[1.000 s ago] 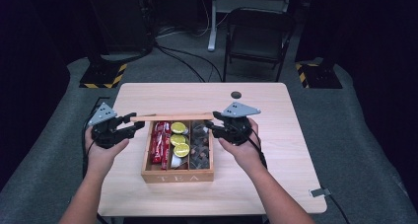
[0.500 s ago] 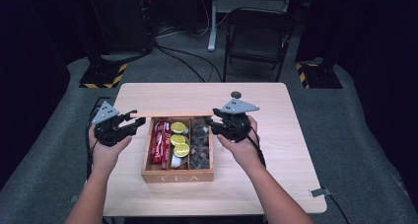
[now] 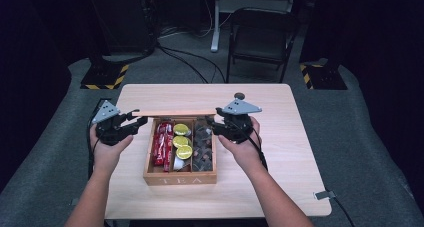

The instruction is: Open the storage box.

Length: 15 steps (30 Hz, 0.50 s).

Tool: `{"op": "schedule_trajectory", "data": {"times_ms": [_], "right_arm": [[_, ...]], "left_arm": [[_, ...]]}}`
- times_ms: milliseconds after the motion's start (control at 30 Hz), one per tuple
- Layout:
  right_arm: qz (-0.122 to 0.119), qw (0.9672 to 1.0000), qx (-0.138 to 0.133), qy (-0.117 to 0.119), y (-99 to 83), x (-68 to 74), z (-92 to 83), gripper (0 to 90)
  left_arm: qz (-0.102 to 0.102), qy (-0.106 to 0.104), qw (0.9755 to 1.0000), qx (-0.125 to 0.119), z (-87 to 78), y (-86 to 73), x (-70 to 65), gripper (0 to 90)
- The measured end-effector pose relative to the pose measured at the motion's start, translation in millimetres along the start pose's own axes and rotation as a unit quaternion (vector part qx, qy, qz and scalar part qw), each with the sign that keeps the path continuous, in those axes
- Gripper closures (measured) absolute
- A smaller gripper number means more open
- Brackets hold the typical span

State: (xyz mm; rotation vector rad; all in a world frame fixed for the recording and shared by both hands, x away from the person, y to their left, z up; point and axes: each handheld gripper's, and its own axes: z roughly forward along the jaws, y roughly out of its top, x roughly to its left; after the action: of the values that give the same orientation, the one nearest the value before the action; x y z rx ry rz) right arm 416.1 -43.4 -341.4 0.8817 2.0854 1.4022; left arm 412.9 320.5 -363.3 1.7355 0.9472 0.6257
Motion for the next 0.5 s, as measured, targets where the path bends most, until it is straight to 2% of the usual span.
{"op": "schedule_trajectory", "data": {"times_ms": [67,300,367,500], "right_arm": [[-0.003,1.0,-0.002,-0.004,-1.2,-0.5,-1.2,50.4],[0.029,0.9992,-0.022,-0.016,-16.7,5.1,-10.4,48.9],[0.033,0.9992,-0.019,-0.016,-24.3,8.5,-9.9,49.0],[0.027,0.9996,0.005,-0.009,-37.5,14.9,-4.4,49.1]], "left_arm": [[-0.002,-0.001,1.0,-0.001,0.6,0.5,1.0,57.3],[-0.001,-0.004,1.0,-0.003,3.2,3.9,4.9,57.5],[-0.005,-0.004,1.0,-0.003,3.7,4.4,5.1,57.6],[-0.003,-0.002,1.0,-0.005,4.6,5.1,6.0,57.7]]}}
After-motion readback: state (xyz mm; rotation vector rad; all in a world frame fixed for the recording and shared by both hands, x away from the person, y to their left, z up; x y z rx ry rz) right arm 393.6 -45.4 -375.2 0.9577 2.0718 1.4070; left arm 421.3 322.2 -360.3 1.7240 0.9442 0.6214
